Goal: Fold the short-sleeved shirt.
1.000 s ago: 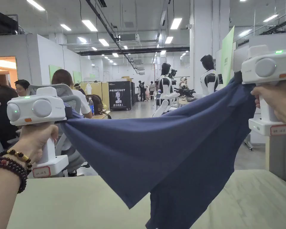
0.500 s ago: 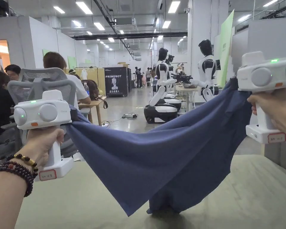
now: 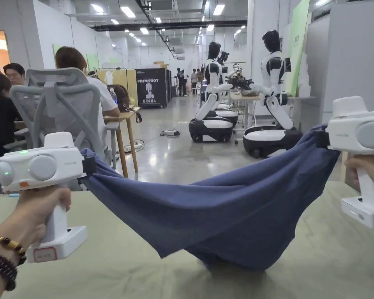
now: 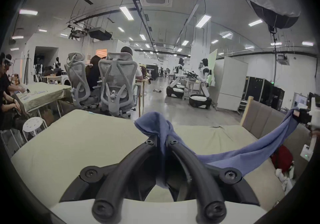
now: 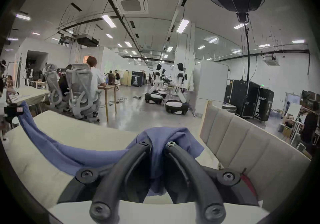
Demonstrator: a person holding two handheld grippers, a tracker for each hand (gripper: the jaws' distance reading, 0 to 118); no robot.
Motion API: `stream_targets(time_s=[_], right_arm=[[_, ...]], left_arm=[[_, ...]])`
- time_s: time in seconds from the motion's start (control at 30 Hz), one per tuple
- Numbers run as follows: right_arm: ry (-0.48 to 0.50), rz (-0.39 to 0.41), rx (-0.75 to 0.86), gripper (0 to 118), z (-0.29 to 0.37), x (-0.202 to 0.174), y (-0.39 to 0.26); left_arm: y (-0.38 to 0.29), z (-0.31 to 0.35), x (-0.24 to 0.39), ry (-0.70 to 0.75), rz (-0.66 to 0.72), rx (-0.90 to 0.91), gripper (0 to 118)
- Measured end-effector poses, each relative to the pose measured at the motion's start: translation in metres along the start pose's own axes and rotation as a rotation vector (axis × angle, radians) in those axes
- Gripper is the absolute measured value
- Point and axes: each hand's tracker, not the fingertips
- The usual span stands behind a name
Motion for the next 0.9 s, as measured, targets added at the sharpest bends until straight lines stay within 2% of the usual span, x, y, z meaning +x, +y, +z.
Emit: stream_targets(time_s=[0.2,0.37,0.43,0.53,0.67,0.8,0.83,0.87,0.9], right_arm=[[0.086,0.089,-0.085,10,0.109,-0.004,-0.105],[0.187,0.067,-0.26,10,0.175,-0.011,-0.212],[0.203,0.094,-0.342,10,0.191,-0.018,-0.254],[0.196,0.143,-0.462,10,0.198,-0.027,-0.309],[0.16,0.098,-0.596,10,0.187,-0.024,-0.354],[0.157,0.08,-0.607,11,0.183,-0.02,-0.364],[0.162,0.075,-0.606,20,0.183,-0.02,-0.362],[0.166,0.075,-0.601,39,0.185,-0.019,-0.358],[0.168,0.079,-0.581,83,0.188,-0.019,-0.354]], left_arm=[[-0.09,0.112,-0.022,-0.053,-0.082,-0.093,6],[-0.197,0.191,-0.041,-0.07,-0.121,-0.264,6],[-0.237,0.209,-0.048,-0.057,-0.112,-0.326,6],[-0.282,0.22,-0.06,-0.037,-0.063,-0.392,6],[-0.312,0.22,-0.069,-0.023,-0.019,-0.444,7],[-0.322,0.211,-0.073,-0.003,0.003,-0.462,8],[-0.321,0.21,-0.073,0.002,0.01,-0.467,12],[-0.321,0.21,-0.072,0.002,0.007,-0.463,24],[-0.318,0.21,-0.072,0.013,-0.008,-0.452,58]])
